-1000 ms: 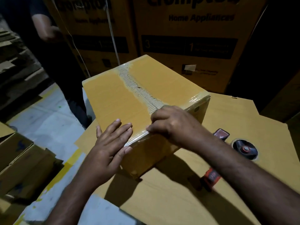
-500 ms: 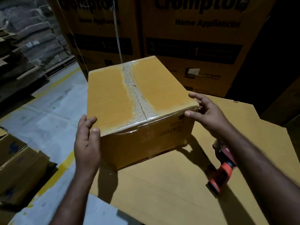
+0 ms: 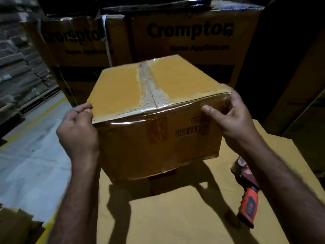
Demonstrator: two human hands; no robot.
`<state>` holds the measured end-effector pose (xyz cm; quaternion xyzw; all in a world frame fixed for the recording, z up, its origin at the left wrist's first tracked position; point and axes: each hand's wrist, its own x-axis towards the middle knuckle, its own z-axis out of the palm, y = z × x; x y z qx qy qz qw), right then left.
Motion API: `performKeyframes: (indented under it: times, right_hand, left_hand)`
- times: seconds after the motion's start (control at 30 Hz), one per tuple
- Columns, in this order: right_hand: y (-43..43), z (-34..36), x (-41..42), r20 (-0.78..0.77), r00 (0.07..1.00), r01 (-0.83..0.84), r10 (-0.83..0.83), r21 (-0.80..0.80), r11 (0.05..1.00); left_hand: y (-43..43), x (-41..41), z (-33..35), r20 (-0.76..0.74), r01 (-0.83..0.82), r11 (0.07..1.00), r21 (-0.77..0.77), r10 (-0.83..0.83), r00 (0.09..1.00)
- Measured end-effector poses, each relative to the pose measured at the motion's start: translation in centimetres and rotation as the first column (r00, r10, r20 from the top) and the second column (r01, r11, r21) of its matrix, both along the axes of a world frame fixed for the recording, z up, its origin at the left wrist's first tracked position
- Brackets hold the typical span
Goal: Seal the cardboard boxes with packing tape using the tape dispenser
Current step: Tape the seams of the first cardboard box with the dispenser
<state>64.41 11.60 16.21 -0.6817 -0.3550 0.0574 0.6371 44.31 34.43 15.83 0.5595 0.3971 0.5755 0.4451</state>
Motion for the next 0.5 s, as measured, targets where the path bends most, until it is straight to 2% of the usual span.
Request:
performKeyframes:
  times: [0.07,0.13,0.27,0.5]
  right_hand:
    - [-1.7,2.1,-0.4,0.046,0.995,0.09,-0.092,0.035,0.995]
    - [-4.2,3.8,-0.6,0.096,0.978,0.181,-0.186,0.063,0.982]
    - [-10.6,6.6,-1.7,0.151,0.918,0.347,-0.366,0.138,0.928]
    - [-23.9,9.1,-5.1,0.215,0.75,0.601,-0.626,0.174,0.78]
  left_hand:
    - [-0.4,0.9,2.2,-0.009,0.077,0.996,0.046,-0.076,0.997]
    - [-1.4,1.9,4.3,-0.011,0.22,0.971,0.095,-0.22,0.975]
    - [-5.6,3.8,6.8,-0.043,0.496,0.845,0.198,-0.498,0.866]
    - [-16.4,8.1,8.6,-0.061,0.723,0.648,0.238,-0.733,0.677]
